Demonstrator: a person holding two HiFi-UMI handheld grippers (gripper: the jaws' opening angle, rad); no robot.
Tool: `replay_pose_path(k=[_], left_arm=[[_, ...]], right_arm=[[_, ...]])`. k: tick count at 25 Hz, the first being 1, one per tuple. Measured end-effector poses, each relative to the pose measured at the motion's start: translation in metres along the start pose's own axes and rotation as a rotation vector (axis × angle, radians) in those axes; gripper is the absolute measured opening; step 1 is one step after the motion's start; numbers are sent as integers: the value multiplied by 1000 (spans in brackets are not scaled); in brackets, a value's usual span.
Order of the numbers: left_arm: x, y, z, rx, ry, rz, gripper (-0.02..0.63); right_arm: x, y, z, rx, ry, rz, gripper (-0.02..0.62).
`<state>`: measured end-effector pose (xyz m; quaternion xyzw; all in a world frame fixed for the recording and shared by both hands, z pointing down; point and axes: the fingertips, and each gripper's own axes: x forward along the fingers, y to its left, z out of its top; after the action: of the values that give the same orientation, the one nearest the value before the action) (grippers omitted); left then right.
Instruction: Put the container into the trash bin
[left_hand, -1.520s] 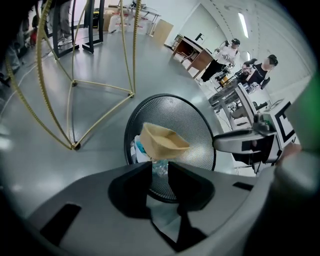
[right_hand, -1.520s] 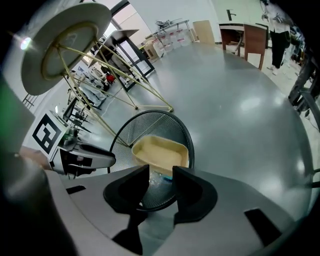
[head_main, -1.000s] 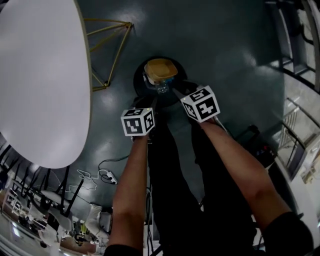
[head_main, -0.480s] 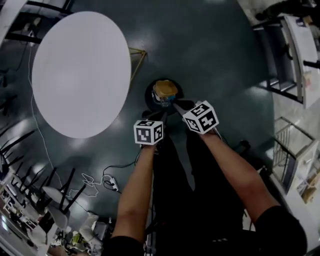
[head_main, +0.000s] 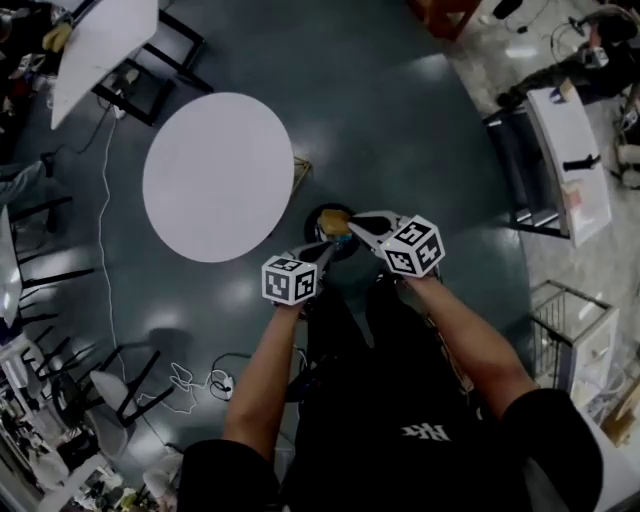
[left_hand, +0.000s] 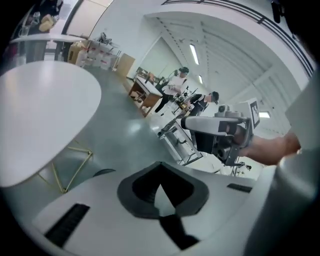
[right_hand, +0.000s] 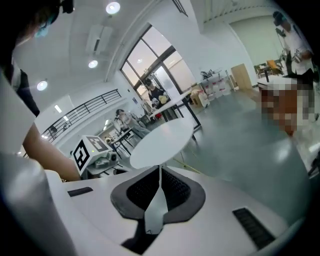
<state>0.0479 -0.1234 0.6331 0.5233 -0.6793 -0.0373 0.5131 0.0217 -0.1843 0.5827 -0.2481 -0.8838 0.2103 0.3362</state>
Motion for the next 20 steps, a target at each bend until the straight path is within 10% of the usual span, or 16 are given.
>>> replay_pose_path(k=[11,20], left_arm=[[-162,-88,138,214,-398,-80,3],[-308,-101,170,266,-690,-101,3]], right_arm=[[-80,116,131,-237,-204,171,43],[-102,221,221,-375,-374,321,41]])
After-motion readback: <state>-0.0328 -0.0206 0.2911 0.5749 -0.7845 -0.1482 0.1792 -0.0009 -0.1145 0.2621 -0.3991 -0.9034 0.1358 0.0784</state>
